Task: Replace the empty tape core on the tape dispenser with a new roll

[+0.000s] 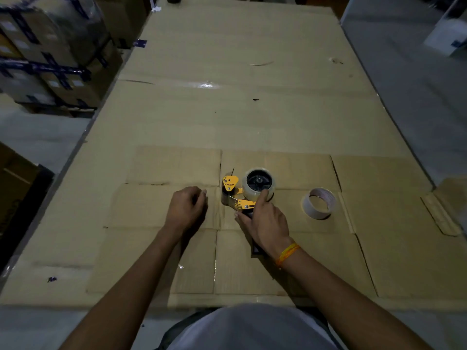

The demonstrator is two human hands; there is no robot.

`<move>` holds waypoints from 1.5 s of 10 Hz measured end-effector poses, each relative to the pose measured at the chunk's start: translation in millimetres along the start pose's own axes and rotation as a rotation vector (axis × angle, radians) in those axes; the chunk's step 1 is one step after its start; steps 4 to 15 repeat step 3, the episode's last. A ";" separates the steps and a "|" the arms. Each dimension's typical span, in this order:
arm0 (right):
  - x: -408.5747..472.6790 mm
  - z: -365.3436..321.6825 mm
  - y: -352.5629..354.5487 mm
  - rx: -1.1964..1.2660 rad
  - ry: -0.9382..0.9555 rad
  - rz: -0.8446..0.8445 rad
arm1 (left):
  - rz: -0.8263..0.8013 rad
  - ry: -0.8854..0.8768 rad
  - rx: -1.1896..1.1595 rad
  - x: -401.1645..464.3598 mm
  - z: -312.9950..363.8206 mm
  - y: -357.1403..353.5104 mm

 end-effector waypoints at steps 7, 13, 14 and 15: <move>-2.0 18.2 24.9 0.100 0.098 -0.070 | 0.010 -0.012 0.086 3.1 7.7 -10.1; -2.0 18.2 24.9 0.100 0.098 -0.070 | 0.010 -0.012 0.086 3.1 7.7 -10.1; -2.0 18.2 24.9 0.100 0.098 -0.070 | 0.010 -0.012 0.086 3.1 7.7 -10.1; -2.0 18.2 24.9 0.100 0.098 -0.070 | 0.010 -0.012 0.086 3.1 7.7 -10.1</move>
Point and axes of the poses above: each hand's wrist, its own x-axis towards the middle knuckle, its own y-axis out of the back of the hand, z = x × y, the point moved 6 cm from there along x, towards the middle knuckle, and after that the axes turned 6 degrees about y, right-handed, at the moved point
